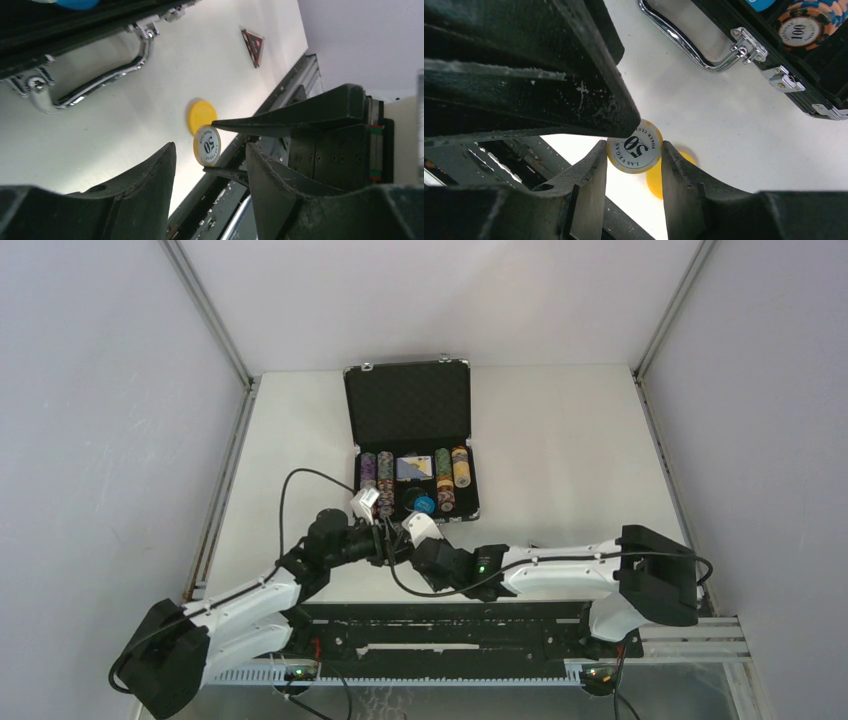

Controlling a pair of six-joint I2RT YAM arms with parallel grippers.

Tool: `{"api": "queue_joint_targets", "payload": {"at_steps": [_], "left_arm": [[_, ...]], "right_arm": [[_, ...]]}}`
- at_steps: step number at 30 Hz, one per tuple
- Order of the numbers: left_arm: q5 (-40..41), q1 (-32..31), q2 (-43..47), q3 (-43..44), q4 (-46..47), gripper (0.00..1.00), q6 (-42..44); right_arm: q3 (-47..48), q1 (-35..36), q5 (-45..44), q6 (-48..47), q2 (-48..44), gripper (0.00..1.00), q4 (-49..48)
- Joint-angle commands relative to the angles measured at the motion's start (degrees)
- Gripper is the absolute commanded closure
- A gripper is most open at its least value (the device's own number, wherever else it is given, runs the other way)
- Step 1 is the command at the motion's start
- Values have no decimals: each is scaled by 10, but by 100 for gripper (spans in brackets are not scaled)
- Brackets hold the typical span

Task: Pack up texas hold em set

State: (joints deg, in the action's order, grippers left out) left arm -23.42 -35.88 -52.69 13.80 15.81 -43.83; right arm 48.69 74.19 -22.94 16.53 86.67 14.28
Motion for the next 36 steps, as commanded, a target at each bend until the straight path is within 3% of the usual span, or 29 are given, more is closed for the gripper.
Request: {"api": "queue_joint_targets", "payload": {"at_steps": [1,21,36], "left_arm": [[-86,10,-40,-21,100,42,-35],[-174,33,-206,-38,328,47,-134],[-195,31,-267,-36,371,49,-146]], "right_arm": [[-9,-6,-17,-12,-34,63,-7],[-18,-5,-14,-14,-63,63,-11],[-18,-5,-12,-19,-67,63,-15]]}}
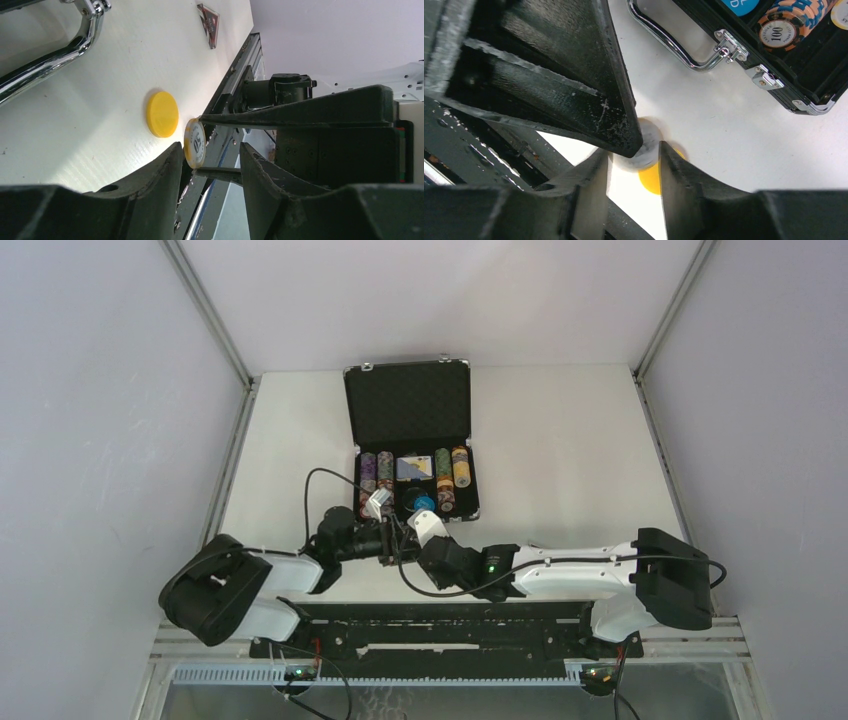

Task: Pack up texas hold em set

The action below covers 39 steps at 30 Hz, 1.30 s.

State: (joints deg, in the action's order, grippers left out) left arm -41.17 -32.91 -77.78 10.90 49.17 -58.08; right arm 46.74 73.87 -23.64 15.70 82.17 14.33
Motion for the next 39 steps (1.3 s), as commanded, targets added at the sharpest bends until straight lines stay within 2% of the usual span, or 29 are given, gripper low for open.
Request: {"api": "queue_joint_targets", "payload": {"at_steps": [1,12,18,21,23,26,28,30,33,39], "left_arm": [[-19,0,-21,-6,38,50,-3],[-18,-5,-47,-6,63,50,-7],[7,-5,-23,-4,41,48,11],[30,-5,15,5,-15,46,45],[55,-5,55,18,-85,44,78],[125,-8,134,41,-201,41,135],[190,-16,198,65,-310,39,177],[252,-23,239,89,-374,34,217],[272,-25,252,112,-415,28,230],[248,-29,198,137,-402,25,228]], "right_arm": [[1,-2,-6,-10,-22,62,-15],[1,-7,-16,-5,-22,62,-8],[-28,-50,-38,19,-61,59,-1],[-45,-101,-79,60,-93,52,15],[-52,-144,-86,92,-113,47,34],[-60,-207,-79,116,-134,40,69],[-61,-235,-96,129,-145,37,104],[-65,-262,-100,146,-157,31,140],[-85,-299,-75,176,-185,16,170],[-148,-335,-23,250,-247,11,206]]}}
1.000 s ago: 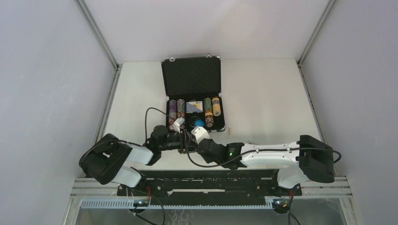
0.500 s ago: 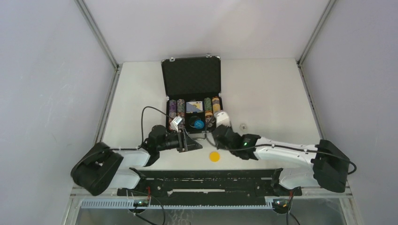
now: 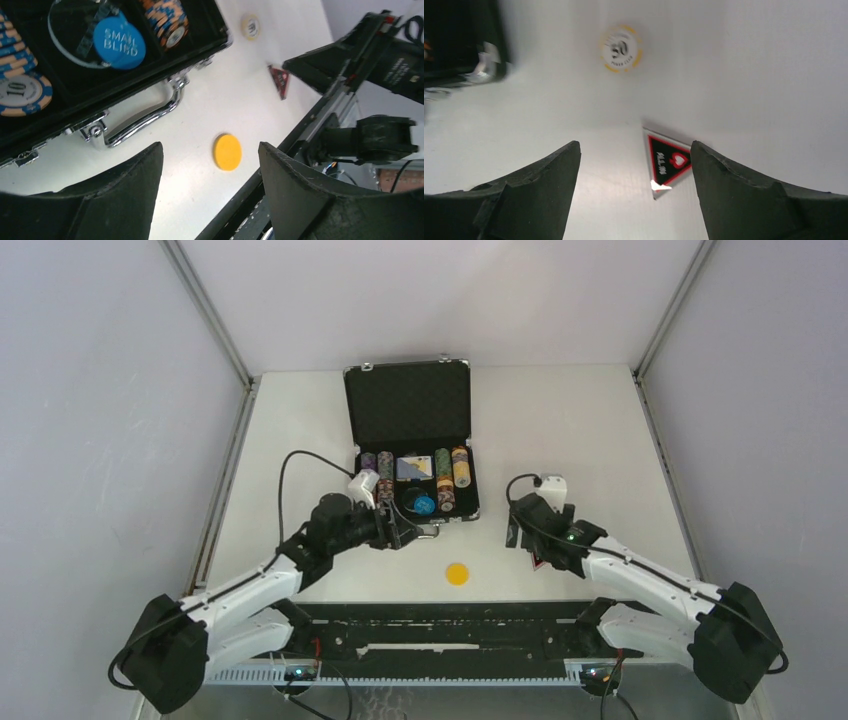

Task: Pack up texas hold em set

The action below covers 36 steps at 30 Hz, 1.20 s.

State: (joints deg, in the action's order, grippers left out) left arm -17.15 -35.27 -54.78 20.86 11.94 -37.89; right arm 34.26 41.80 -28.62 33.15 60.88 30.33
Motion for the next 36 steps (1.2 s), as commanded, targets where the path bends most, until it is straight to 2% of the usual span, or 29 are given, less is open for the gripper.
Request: {"api": "queue_joint_targets", "payload": {"at_steps": [1,7,17,18,24,25,29,32,36], "left_arm": [[3,-6,-40,40,-25,25,24],[-19,-8,-76,53,-8,25,16],[-31,-9,-103,55,5,25,11],[-34,-9,-107,55,7,25,11],[-47,-9,-143,62,21,25,11],[-49,-9,-148,62,23,25,11],[-51,-9,-156,65,26,25,10],[-49,-9,-158,66,25,25,11],[-49,-9,-163,69,25,25,12]], "right_arm": [[-30,-16,27,89,-37,11,57],[-44,-13,17,147,-32,8,94],[-41,-45,5,146,41,3,76],[-41,-51,6,141,45,6,71],[-41,-56,26,124,64,45,44],[-41,-55,33,120,67,47,37],[-40,-56,49,107,82,47,5],[-38,-63,69,106,94,55,-20],[-21,-66,99,103,107,57,-41]]}}
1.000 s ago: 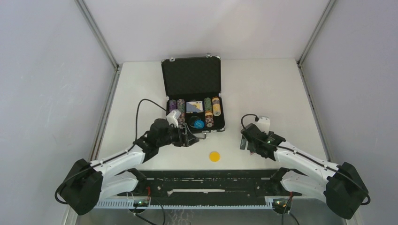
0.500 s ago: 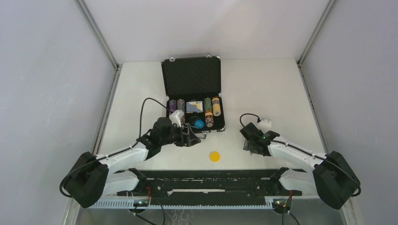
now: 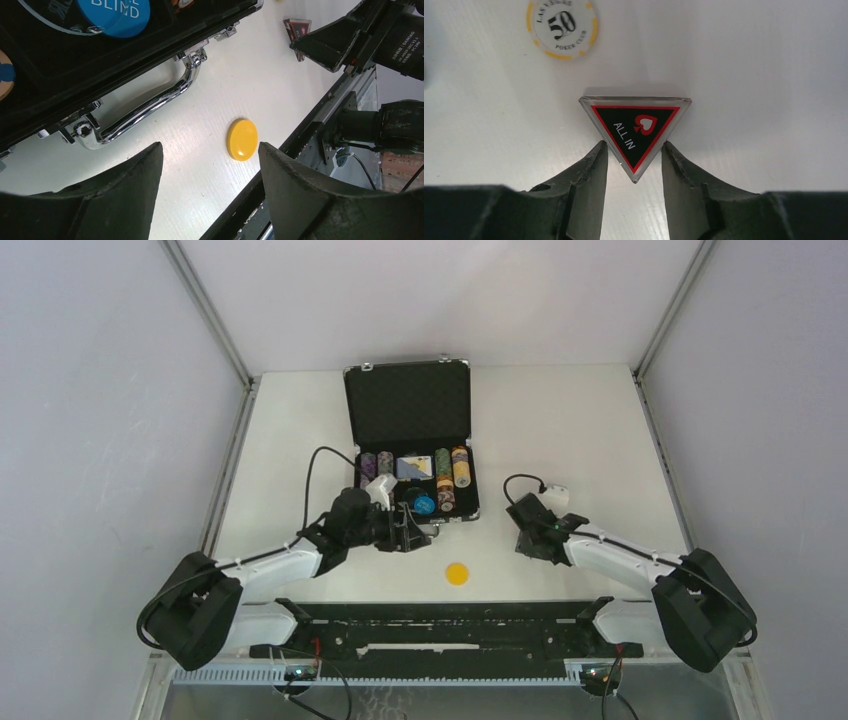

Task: Pack up texas hold em set

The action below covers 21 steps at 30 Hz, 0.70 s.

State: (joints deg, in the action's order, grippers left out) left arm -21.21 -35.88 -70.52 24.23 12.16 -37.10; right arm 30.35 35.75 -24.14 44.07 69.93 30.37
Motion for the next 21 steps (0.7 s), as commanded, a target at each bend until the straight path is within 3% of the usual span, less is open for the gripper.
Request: {"api": "queue_joint_targets", "payload": {"at_steps": [1,2,7,11,15,19,21], "left_arm": [[-8,-2,-6,35,22,25,5],[-8,-3,-6,36,20,25,5],[-4,-3,-5,41,13,25,10],[0,-3,-9,56,7,25,12],[5,-2,-14,82,-7,25,15],[16,-2,-25,112,-24,25,25],[16,-2,-34,123,-26,25,25]], "right_arm": [[22,-6,59,-11,12,54,-42],[27,-4,59,-19,4,43,-40],[29,-11,45,-88,-57,19,-26],[27,-51,94,-138,-69,14,-57],[60,-70,75,-138,-18,14,-58],[102,-90,53,-131,62,15,-35],[106,-104,57,-126,74,20,-49]]}}
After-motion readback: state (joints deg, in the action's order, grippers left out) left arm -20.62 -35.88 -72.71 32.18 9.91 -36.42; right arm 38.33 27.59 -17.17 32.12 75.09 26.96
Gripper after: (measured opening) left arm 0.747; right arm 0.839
